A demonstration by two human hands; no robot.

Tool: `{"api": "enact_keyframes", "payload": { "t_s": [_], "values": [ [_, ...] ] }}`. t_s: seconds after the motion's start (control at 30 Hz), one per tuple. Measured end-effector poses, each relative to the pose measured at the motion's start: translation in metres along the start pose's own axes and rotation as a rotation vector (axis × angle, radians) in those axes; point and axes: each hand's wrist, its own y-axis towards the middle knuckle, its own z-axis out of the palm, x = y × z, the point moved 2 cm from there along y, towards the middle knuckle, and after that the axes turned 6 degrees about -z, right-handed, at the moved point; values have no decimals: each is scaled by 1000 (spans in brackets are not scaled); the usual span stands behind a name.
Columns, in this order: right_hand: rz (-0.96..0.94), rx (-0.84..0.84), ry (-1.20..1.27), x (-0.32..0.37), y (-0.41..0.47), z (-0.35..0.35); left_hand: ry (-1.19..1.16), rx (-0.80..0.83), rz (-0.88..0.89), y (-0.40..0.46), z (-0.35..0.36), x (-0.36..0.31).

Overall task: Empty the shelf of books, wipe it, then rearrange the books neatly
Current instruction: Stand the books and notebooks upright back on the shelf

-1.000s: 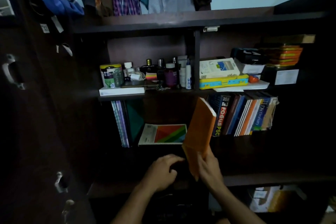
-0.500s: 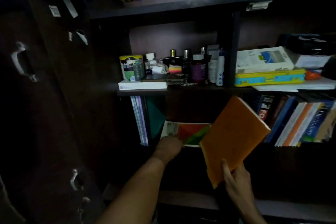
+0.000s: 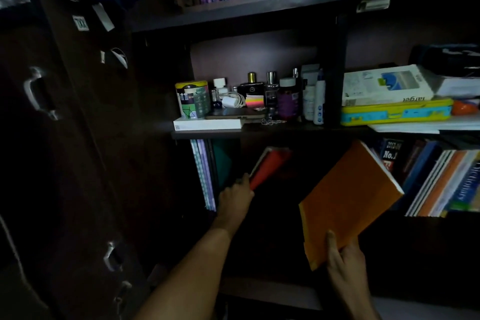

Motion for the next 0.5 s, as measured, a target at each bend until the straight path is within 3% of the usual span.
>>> {"api": "enact_keyframes", "payload": {
  "t_s": [0.13, 0.3, 0.5],
  "values": [
    [12, 53, -12, 4, 3, 5, -400, -225, -302, -16, -8, 29],
    [-54, 184, -123, 15, 27, 43, -496, -342, -258, -27, 7, 37],
    [-243, 362, -342, 22, 61, 130, -580, -113, -255, -26, 40, 45]
  ]
}}
